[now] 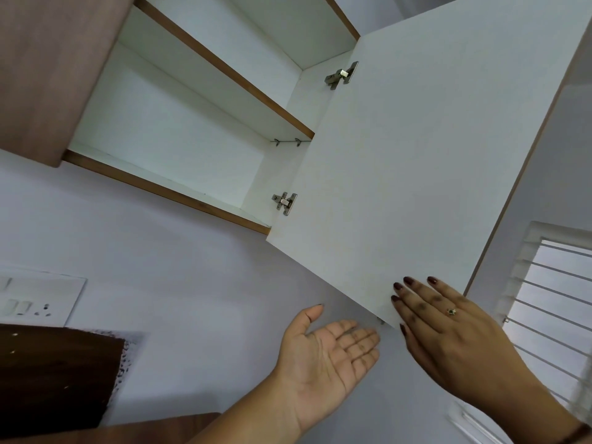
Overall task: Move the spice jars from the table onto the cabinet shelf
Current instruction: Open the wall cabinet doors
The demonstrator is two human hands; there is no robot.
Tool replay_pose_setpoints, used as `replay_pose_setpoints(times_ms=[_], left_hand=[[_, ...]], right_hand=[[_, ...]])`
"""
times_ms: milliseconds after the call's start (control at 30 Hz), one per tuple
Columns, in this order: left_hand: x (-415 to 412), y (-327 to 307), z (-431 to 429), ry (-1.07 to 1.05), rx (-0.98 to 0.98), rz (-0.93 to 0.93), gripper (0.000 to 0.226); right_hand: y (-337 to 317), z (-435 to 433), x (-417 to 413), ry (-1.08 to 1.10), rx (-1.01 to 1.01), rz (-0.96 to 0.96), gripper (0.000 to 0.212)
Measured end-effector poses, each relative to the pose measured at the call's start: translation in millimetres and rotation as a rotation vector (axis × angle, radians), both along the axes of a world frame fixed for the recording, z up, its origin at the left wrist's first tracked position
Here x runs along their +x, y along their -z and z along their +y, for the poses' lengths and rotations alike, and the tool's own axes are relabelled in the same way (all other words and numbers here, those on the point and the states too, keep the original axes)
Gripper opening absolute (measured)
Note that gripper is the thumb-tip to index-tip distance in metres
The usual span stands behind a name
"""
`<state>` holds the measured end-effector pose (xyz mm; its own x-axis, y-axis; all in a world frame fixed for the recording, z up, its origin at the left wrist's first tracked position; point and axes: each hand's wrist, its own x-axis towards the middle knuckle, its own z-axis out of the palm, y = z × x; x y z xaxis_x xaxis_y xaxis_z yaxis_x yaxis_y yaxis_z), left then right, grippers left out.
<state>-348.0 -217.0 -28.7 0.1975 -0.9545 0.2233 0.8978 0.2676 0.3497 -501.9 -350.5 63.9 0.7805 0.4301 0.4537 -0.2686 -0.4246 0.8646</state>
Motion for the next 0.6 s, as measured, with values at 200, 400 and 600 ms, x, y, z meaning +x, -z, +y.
replay_pose_setpoints(times_ms=[200, 400, 600], left_hand=[[16, 6, 19, -0.01, -0.001, 0.003, 0.075], [45, 7, 46, -0.075, 0.002, 0.033, 0.072], [83, 3, 84, -0.153, 0.005, 0.025, 0.071]], right_hand=[[7, 29, 30, -0.073, -0.038, 0.028, 0.038], [6, 51, 62, -0.09, -0.024, 0.009, 0.035], [10, 81, 99, -0.117, 0.034, 0.002, 0.037]])
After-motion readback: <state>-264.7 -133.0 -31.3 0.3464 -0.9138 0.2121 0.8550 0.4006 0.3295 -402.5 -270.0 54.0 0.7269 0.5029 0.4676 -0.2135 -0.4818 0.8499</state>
